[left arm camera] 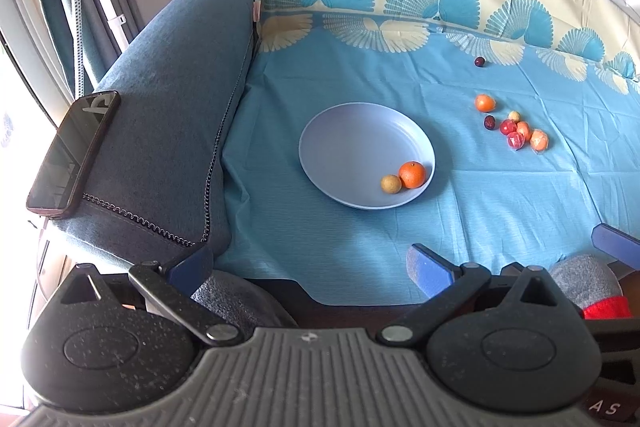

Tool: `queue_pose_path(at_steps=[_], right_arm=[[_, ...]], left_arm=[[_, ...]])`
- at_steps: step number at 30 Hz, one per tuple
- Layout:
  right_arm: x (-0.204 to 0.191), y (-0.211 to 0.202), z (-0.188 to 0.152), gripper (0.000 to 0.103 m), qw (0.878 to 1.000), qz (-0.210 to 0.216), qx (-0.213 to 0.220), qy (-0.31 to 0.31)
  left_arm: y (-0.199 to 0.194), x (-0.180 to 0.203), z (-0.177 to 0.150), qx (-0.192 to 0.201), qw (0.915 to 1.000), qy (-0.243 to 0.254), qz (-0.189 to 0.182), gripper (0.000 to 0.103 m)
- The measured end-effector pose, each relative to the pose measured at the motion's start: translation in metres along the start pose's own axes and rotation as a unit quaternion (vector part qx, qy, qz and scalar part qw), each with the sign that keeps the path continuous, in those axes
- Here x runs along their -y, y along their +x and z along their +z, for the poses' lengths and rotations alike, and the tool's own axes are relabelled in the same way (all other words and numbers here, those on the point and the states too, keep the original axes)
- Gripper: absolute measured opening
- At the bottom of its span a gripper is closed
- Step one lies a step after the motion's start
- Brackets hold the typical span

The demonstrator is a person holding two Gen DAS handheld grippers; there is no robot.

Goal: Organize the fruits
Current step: 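Withdraw both tools from the plate toward the fruit cluster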

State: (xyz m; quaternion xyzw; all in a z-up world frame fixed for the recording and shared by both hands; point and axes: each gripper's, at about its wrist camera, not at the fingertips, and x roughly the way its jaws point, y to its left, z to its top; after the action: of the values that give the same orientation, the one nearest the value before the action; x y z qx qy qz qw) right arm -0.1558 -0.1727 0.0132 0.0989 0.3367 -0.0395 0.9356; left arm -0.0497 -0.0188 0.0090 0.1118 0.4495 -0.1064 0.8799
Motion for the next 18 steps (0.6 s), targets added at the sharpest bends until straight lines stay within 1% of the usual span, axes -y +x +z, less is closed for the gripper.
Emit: queue_pose_path(at_steps=[11,15,18], right_arm=[[0.010,0.011,-0.002,0.102,1.000,0.007,-0.009,0.016],[0.024,0.020,-0.004,0.102,0.999,-0.005,-0.011,0.040],[0.039,0.030,-0.005,0.102,0.998,-0.021,-0.014,0.058]], left_arm=[[0.013,0.006,0.004,-0.016,0.9998,0.008,0.006,0.103],[0.023,0.012,0.009,-0.026,0.9996,0.010,0.010,0.103],[0.032,0.020,0.016,-0.036,0.9993,0.012,0.008,0.103]])
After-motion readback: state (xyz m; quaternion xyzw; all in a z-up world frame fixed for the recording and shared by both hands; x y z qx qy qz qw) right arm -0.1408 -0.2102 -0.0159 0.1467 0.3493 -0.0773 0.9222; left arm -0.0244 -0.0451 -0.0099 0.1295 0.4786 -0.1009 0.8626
